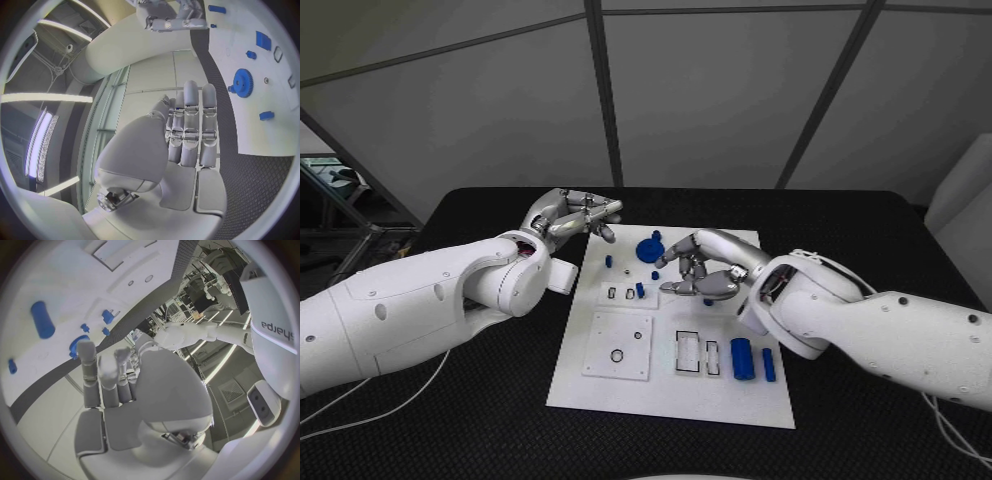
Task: Assemble the parts on the task board
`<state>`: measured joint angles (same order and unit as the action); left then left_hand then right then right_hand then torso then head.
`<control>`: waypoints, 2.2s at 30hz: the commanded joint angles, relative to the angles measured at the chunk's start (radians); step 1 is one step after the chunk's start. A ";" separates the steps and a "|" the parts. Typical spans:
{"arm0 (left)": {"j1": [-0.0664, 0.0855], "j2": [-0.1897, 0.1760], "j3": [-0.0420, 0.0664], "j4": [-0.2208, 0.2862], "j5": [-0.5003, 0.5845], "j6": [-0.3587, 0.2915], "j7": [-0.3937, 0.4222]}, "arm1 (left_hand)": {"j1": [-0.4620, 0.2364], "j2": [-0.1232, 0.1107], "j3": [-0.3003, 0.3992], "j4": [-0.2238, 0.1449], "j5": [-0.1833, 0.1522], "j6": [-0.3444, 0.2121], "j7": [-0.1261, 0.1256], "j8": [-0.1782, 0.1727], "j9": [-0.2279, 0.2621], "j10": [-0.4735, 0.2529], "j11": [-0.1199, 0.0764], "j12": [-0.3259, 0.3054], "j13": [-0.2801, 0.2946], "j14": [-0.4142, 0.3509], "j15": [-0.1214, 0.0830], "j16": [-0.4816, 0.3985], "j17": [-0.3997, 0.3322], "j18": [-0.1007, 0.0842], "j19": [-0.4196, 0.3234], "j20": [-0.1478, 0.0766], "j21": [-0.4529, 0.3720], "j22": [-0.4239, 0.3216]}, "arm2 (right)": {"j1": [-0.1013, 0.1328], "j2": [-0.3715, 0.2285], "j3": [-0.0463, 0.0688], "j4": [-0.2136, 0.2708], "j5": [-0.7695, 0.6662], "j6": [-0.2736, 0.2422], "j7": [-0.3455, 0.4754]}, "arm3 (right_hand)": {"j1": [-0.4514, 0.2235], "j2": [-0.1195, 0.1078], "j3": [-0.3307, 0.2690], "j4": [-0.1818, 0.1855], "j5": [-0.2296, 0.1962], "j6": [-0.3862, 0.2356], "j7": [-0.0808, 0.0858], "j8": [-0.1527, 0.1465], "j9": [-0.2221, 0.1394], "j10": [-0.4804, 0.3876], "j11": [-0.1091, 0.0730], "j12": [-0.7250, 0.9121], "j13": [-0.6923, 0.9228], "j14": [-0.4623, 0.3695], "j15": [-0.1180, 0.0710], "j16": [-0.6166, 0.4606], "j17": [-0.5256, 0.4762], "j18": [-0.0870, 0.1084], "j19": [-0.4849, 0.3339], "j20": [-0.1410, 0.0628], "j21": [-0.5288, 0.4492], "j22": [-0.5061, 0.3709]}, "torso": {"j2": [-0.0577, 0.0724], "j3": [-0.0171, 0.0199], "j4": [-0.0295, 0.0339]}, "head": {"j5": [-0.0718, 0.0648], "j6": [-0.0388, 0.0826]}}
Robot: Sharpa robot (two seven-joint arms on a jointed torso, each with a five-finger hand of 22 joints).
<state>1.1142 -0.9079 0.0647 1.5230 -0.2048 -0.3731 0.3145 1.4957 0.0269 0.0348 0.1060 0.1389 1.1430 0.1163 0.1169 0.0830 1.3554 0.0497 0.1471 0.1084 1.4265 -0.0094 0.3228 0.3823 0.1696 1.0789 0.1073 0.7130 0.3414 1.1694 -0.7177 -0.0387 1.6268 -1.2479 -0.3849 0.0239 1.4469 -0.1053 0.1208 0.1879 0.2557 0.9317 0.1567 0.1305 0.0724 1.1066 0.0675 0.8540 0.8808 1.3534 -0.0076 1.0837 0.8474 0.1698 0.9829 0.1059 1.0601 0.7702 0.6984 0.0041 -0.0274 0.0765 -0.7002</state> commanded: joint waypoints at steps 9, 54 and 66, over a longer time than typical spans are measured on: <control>0.006 -0.018 0.001 0.040 -0.446 0.172 -0.543 | -0.250 -0.029 -0.088 0.177 -0.006 0.003 -0.022 0.039 0.050 0.071 -0.031 0.271 0.256 0.002 -0.028 0.091 0.175 -0.065 0.237 -0.036 0.527 0.630 | 0.042 -0.141 0.014 0.014 0.400 0.038 0.114 | 0.051 -0.032 0.091 0.045 0.038 0.092 0.000 -0.005 -0.005 0.087 0.004 -0.533 -0.498 -0.077 0.018 -0.624 -0.396 0.013 -0.056 0.019 -0.352 -0.276 | -0.031 0.0120 -0.0108 | 0.019 -0.010; 0.112 0.220 -0.051 -0.120 -0.796 0.520 -0.991 | -0.303 0.051 -0.279 0.181 -0.005 -0.163 -0.050 0.392 0.425 -0.030 -0.051 0.983 0.957 -0.001 -0.041 0.045 0.327 -0.128 0.397 -0.048 0.760 1.028 | 0.053 -0.126 0.019 -0.047 0.431 0.014 0.090 | 0.026 -0.051 0.121 0.023 0.156 0.110 0.012 -0.047 -0.005 0.157 0.021 -0.713 -0.702 -0.010 0.036 -0.878 -0.467 0.011 -0.014 0.034 -0.480 -0.360 | -0.044 0.0179 -0.0100 | 0.033 -0.032; 0.115 0.245 -0.053 -0.135 -0.796 0.530 -0.988 | -0.289 0.053 -0.280 0.179 -0.004 -0.171 -0.051 0.405 0.445 -0.032 -0.052 0.985 0.958 -0.001 -0.042 0.042 0.331 -0.127 0.396 -0.049 0.759 1.027 | 0.053 -0.122 0.019 -0.051 0.428 0.015 0.089 | 0.025 -0.051 0.121 0.023 0.157 0.109 0.012 -0.047 -0.005 0.157 0.022 -0.713 -0.703 -0.010 0.037 -0.880 -0.467 0.011 -0.014 0.034 -0.481 -0.360 | -0.044 0.0179 -0.0091 | 0.032 -0.036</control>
<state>1.2275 -0.6646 0.0117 1.3889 -0.9921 0.1367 -0.6664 1.1977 0.0793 -0.2401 0.2840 0.1374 0.9789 0.0643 0.5170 0.5271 1.3223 0.0041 1.1262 1.0647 1.4206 -0.0466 0.3699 0.7124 0.0453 1.4596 0.0573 1.4679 1.3078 1.2204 -0.8404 -0.0206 1.5754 -0.8151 -0.3728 0.1115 1.4816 -0.1552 0.2409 0.2114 0.4088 1.0374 0.1662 0.0888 0.0672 1.2560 0.0893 0.1455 0.1790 1.3365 0.0286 0.2066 0.3813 0.1789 0.9599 0.1391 0.5840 0.4111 0.6545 0.0218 -0.0366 0.1084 -0.7353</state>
